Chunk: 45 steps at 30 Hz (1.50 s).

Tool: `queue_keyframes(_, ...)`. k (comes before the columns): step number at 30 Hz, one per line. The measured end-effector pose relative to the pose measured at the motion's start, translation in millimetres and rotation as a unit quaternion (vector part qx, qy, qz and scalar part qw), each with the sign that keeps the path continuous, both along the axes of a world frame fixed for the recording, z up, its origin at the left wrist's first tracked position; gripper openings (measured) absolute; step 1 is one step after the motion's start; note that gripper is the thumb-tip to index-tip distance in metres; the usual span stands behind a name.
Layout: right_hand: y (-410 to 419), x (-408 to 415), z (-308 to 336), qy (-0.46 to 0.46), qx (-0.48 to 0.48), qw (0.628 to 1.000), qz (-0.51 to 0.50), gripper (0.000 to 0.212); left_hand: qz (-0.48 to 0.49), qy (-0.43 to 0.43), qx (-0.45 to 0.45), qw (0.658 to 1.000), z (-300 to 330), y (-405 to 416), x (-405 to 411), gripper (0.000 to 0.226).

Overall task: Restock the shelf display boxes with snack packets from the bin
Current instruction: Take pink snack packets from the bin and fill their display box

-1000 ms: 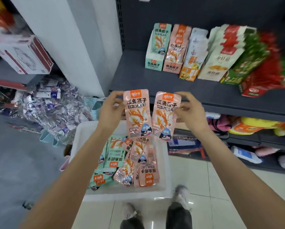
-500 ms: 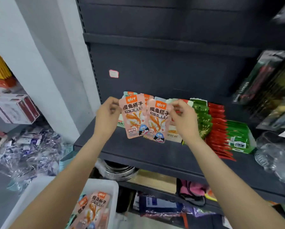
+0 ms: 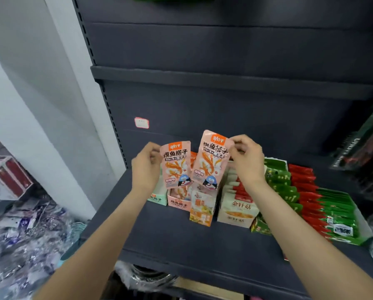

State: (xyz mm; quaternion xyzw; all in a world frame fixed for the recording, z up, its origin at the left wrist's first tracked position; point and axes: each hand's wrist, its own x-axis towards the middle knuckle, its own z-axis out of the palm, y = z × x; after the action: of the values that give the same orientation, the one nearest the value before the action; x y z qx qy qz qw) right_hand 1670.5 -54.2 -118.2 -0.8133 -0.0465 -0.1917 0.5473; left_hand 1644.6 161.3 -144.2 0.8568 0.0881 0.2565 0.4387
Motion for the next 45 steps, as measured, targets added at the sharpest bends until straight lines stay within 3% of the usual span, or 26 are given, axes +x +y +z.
queue_keyframes(8, 14.9, 40.3, -9.5, 0.029, 0.027, 0.999, -0.001, 0.03, -0.049, 0.094, -0.001, 0.994, -33.7, 6.5, 48.1, 0.013)
queue_keyframes(20, 27.9, 63.9, -25.9, 0.055, 0.002, 0.998, 0.032, 0.028, -0.141, 0.238, 0.062, 0.959, -80.0, 10.8, 80.7, 0.018)
queue_keyframes(23, 29.6, 66.5, -28.7, 0.064, 0.003, 0.997, 0.041, 0.024, -0.116, 0.208, 0.037, 0.971, -74.1, 11.4, 81.6, 0.024)
queue_keyframes(25, 31.4, 66.9, -29.7, 0.077, 0.005, 0.995, 0.057, 0.016, -0.096, 0.142, -0.034, 0.985, -61.3, 11.3, 79.0, 0.026)
queue_keyframes(28, 36.4, 65.1, -31.7, 0.084, -0.006, 0.992, 0.092, 0.016, -0.148, 0.071, -0.09, 0.982, -38.1, 7.5, 73.2, 0.032)
queue_keyframes(31, 42.9, 61.8, -33.8, 0.076, -0.041, 0.99, 0.112, 0.013, -0.192, 0.063, -0.068, 0.977, -22.8, 4.6, 71.0, 0.04)
queue_keyframes(35, 40.8, 59.6, -37.1, 0.088, -0.066, 0.987, 0.115, 0.014, -0.186, 0.029, -0.015, 0.982, -19.9, 6.2, 68.9, 0.019)
queue_keyframes(39, 29.8, 60.7, -41.4, 0.143, -0.186, 0.961, 0.144, 0.042, -0.141, 0.021, -0.022, 0.99, -29.3, 17.1, 63.6, 0.018)
queue_keyframes(42, 29.8, 57.7, -45.9, 0.198, -0.26, 0.928, 0.176, 0.071, -0.153, 0.064, 0.001, 0.986, -41.6, 22.9, 65.2, 0.019)
queue_keyframes(45, 36.9, 57.2, -49.9, 0.225, -0.276, 0.909, 0.214, 0.085, -0.175, 0.116, 0.0, 0.978, -50.6, 24.0, 70.9, 0.016)
